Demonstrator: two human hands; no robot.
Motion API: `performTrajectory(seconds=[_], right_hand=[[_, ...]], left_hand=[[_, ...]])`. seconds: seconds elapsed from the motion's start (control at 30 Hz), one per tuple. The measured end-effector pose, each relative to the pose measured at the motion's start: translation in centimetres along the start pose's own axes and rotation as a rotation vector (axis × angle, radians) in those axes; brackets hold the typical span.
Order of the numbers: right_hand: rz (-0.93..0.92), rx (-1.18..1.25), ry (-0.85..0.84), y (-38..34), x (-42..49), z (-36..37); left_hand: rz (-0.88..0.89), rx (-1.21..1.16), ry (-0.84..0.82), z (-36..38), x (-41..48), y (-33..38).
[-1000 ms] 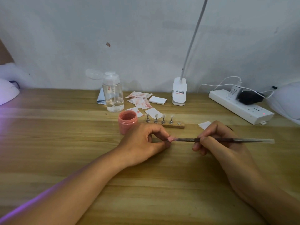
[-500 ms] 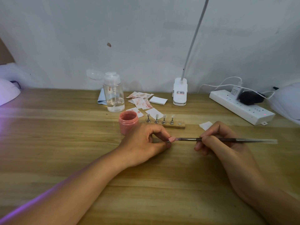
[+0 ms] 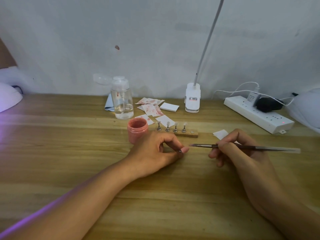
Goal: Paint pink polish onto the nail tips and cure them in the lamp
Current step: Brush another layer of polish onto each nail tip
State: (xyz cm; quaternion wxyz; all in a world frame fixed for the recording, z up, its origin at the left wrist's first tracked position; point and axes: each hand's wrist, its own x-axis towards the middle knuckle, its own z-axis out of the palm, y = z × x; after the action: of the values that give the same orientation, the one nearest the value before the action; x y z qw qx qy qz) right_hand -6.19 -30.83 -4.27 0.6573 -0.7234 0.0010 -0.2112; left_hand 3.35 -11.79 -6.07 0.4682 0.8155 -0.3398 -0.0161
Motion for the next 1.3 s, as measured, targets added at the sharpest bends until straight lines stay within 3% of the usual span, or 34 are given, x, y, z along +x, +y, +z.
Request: performTrajectory(seconds=[1.13,1.3], right_hand=[[0.020,-0.007,-0.067,-0.40,-0.08,0.35],[0.015,0.040,0.004,-0.44,-0.10,0.11]], left_hand=[[-0.001,0.002,0.009,0.09,0.05,-0.02],[-0.004,0.002,0.021,0.16,-0.01,0.01]])
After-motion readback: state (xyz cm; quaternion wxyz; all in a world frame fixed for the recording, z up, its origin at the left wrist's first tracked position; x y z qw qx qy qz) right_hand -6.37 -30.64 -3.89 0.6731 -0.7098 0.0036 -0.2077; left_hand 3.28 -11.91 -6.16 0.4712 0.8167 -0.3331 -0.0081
